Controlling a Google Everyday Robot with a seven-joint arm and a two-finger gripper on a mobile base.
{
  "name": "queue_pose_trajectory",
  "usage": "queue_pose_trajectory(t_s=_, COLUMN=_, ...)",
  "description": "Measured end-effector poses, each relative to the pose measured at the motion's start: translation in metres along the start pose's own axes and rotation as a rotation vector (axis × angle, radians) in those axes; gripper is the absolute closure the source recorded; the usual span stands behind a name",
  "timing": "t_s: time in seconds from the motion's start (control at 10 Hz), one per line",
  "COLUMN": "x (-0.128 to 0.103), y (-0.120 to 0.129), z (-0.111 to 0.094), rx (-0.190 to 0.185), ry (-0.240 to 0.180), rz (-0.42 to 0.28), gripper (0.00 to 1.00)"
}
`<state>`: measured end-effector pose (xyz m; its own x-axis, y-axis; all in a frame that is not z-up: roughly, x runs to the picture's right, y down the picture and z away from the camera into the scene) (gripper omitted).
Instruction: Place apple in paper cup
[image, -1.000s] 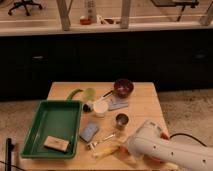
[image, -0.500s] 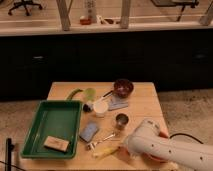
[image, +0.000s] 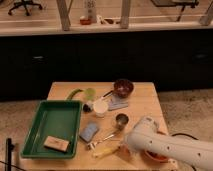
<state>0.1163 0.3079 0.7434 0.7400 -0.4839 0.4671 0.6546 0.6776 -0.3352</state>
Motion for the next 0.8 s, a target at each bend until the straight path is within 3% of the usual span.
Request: queue_pose_trajectory(t_s=0.8, x=-0.001, y=-0.025, z=-0.033, rx=0.021, ry=0.005, rz=-0.023, gripper=1.00)
